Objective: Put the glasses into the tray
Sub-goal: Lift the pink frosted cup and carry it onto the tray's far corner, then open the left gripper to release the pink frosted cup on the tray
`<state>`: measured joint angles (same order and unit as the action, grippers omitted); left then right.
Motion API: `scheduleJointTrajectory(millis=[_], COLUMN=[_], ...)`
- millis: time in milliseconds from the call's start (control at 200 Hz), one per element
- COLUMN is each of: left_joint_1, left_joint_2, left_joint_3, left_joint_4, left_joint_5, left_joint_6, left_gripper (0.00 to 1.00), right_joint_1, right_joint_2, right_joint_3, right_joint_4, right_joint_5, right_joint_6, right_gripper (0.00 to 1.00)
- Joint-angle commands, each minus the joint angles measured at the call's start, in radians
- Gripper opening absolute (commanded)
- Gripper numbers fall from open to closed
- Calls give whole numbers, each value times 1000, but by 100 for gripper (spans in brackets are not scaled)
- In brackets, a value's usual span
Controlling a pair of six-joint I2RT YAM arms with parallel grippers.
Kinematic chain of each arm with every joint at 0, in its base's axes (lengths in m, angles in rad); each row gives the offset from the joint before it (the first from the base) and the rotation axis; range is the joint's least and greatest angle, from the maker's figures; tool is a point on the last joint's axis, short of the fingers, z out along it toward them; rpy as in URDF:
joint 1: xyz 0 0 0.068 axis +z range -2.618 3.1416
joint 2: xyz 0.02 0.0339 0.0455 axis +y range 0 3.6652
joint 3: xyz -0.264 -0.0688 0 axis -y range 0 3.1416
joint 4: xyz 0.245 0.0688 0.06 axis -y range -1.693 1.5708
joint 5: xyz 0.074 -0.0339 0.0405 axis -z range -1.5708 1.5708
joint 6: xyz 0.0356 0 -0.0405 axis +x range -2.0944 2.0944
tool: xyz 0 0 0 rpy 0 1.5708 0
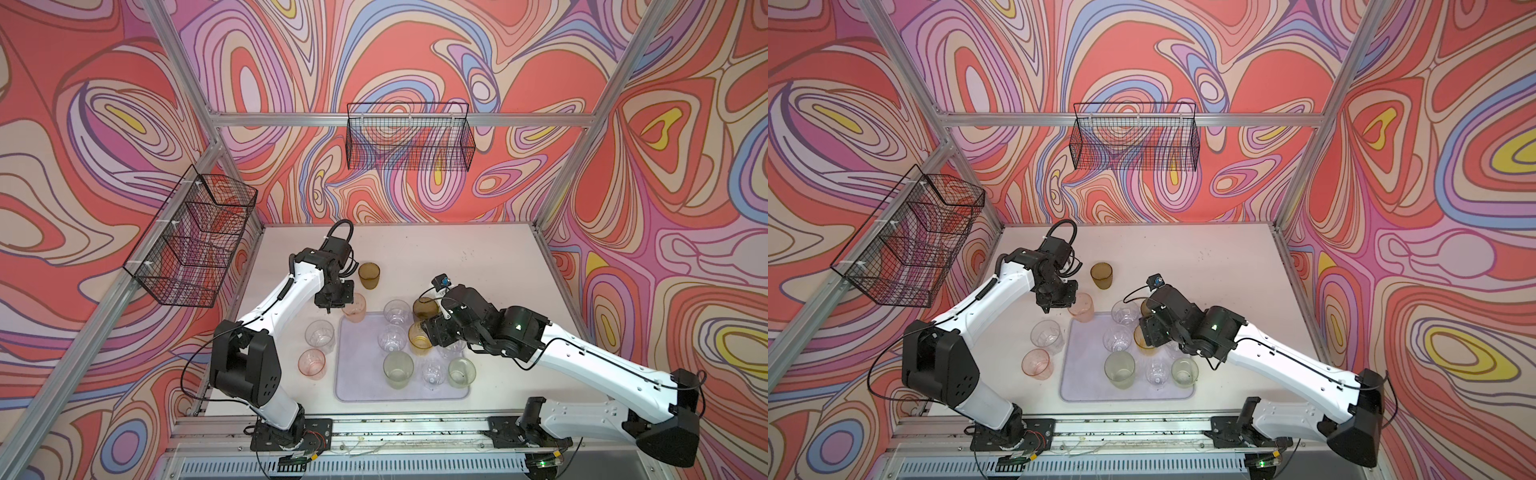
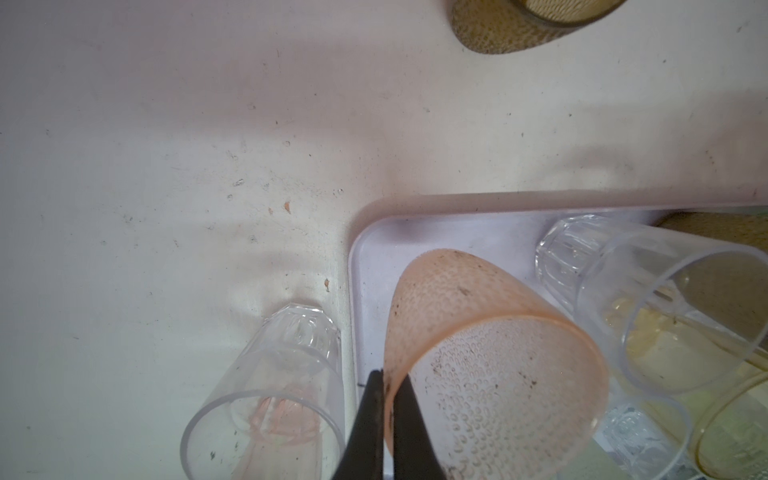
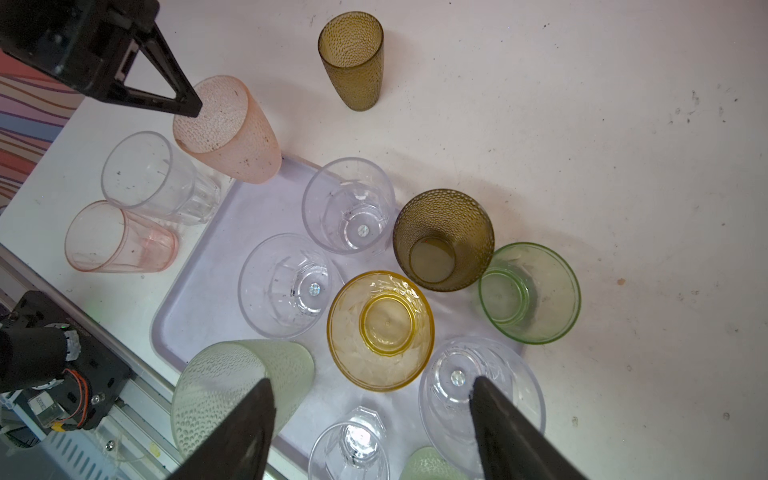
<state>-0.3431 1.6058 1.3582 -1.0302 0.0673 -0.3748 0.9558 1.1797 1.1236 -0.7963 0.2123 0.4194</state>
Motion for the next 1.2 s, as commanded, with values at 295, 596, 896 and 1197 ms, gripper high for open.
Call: scheduleJointTrajectory(millis=[295,596,896,1197], left_joint_1=[-51,-72,-91,-109], left_joint_2=[19,62,107,132], left_joint_3=[-39,-45,-28,-7], left_joint_4=[65,90,96,95], left_joint_5=[9,17,16,6], left_joint_6=[-38,-44,-43,-49], left_gripper=[0,0,0,0], right_joint_1=[-4,-4,-5,-4], right_joint_2=[1,3,-8,-12], right_joint_3=[2,2,-7,-10], right_joint_4=[11,11,12,11], right_joint_5=[7,6,9,11], right_joint_6=[0,0,2,2], right_gripper=[77,77,77,77])
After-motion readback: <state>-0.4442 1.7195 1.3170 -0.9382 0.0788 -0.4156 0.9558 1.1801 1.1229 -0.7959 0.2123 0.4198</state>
